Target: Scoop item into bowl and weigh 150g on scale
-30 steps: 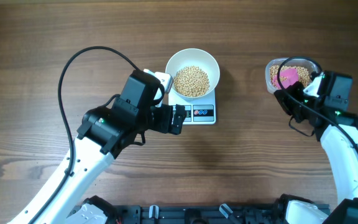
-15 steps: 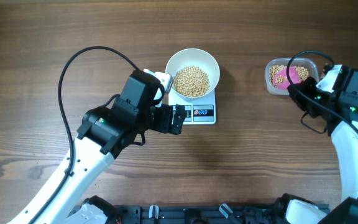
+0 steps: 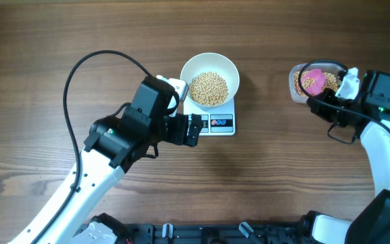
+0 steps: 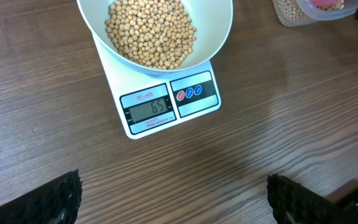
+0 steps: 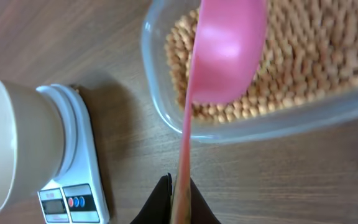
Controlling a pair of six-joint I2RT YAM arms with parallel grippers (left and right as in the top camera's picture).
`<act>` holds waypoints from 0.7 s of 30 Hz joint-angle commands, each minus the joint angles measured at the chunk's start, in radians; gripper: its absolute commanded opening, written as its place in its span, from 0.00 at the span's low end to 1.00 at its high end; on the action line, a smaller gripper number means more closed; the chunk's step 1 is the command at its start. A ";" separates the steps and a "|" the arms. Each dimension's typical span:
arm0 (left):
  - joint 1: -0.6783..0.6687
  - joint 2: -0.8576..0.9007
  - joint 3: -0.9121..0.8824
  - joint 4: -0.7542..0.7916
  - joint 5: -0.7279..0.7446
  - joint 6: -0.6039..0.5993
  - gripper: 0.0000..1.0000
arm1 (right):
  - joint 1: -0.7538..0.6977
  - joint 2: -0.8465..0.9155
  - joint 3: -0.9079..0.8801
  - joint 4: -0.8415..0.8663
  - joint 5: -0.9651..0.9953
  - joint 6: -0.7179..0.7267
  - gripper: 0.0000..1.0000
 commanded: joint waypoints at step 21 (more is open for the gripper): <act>-0.005 -0.001 -0.004 0.002 -0.010 0.021 1.00 | -0.002 0.108 0.180 -0.083 0.200 -0.291 0.04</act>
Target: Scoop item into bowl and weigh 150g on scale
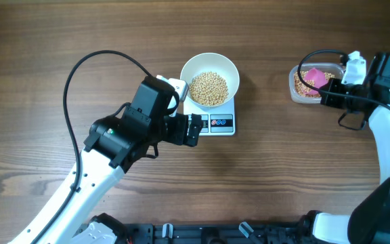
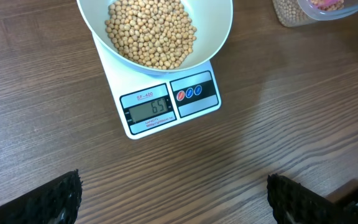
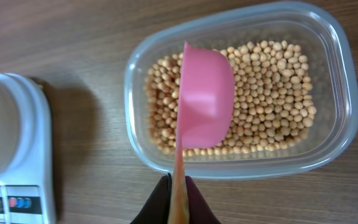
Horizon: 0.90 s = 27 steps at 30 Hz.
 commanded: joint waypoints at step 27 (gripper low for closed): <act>-0.005 -0.001 -0.004 0.002 -0.010 0.021 1.00 | 0.091 0.007 0.019 0.039 0.299 -0.145 0.04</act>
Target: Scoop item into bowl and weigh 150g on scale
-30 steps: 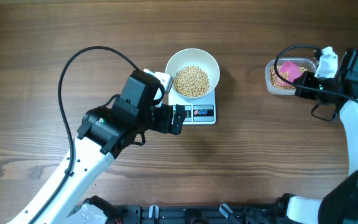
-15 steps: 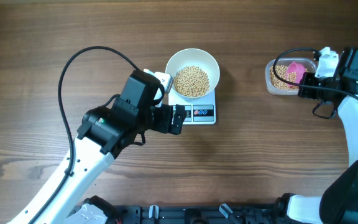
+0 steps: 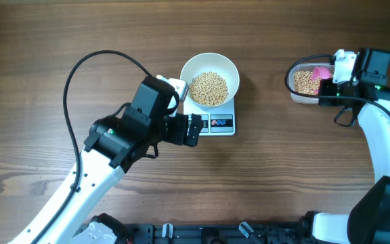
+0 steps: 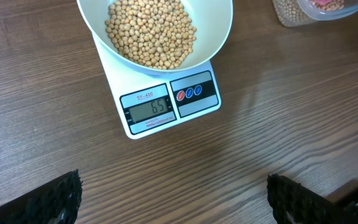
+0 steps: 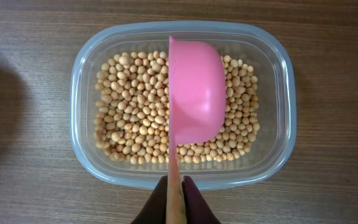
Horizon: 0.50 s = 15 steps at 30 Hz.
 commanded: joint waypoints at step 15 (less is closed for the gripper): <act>-0.005 -0.001 -0.004 0.002 -0.010 0.021 1.00 | 0.002 0.025 0.012 -0.053 -0.121 0.027 0.04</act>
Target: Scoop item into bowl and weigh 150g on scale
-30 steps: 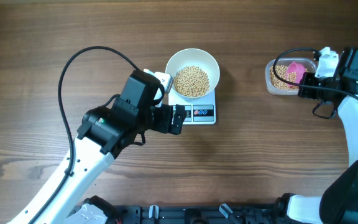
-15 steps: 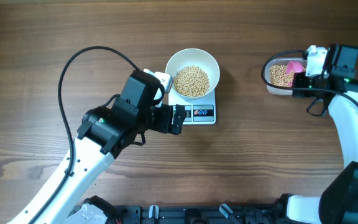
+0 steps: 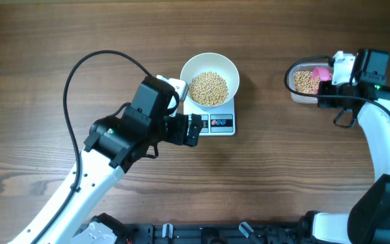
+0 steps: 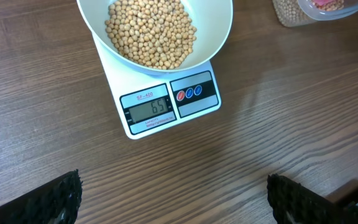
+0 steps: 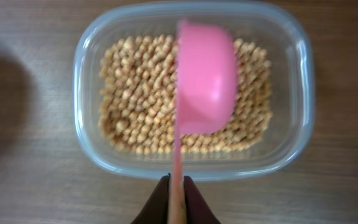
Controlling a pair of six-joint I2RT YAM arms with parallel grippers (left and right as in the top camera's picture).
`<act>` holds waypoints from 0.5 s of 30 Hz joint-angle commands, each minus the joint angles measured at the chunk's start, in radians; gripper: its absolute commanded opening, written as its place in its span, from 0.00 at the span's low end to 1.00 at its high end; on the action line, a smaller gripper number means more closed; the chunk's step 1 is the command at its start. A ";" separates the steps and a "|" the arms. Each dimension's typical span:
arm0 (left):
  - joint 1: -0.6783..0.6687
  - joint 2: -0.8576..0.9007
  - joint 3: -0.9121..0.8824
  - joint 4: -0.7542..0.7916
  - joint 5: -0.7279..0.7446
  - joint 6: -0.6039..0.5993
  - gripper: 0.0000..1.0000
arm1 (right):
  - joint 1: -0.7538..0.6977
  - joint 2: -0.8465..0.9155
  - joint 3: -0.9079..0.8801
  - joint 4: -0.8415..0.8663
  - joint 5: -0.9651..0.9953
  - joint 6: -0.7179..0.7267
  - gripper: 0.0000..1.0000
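Observation:
A white bowl [image 3: 210,85] holding beige beans sits on the white scale [image 3: 217,124], whose display [image 4: 148,107] reads 65. My right gripper [image 5: 176,191] is shut on the handle of a pink scoop [image 5: 205,78], whose cup hangs edge-on over the beans in a clear plastic container [image 5: 191,158]. The same container [image 3: 302,83] lies at the far right of the table. My left gripper [image 4: 173,196] is open over bare wood in front of the scale, with nothing between its fingers.
A black cable [image 3: 90,64] loops over the table left of the bowl. The left arm's body [image 3: 124,132] lies just left of the scale. Dark wood table [image 3: 269,169] surrounds everything.
The pink scoop has shifted slightly to the right over the container and the right wrist view is blurred by motion. The left arm, bowl and scale reading are unchanged.
The right gripper held the scoop tilted over the container's near-left side. It then moved toward the table's far edge and squared up, so the scoop stood centred over the beans. The scale read 65 at every moment and the left arm stayed still.

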 commanded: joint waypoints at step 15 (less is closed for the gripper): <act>-0.005 -0.001 -0.004 0.002 -0.010 0.021 1.00 | 0.002 0.018 0.012 -0.032 -0.298 -0.015 0.04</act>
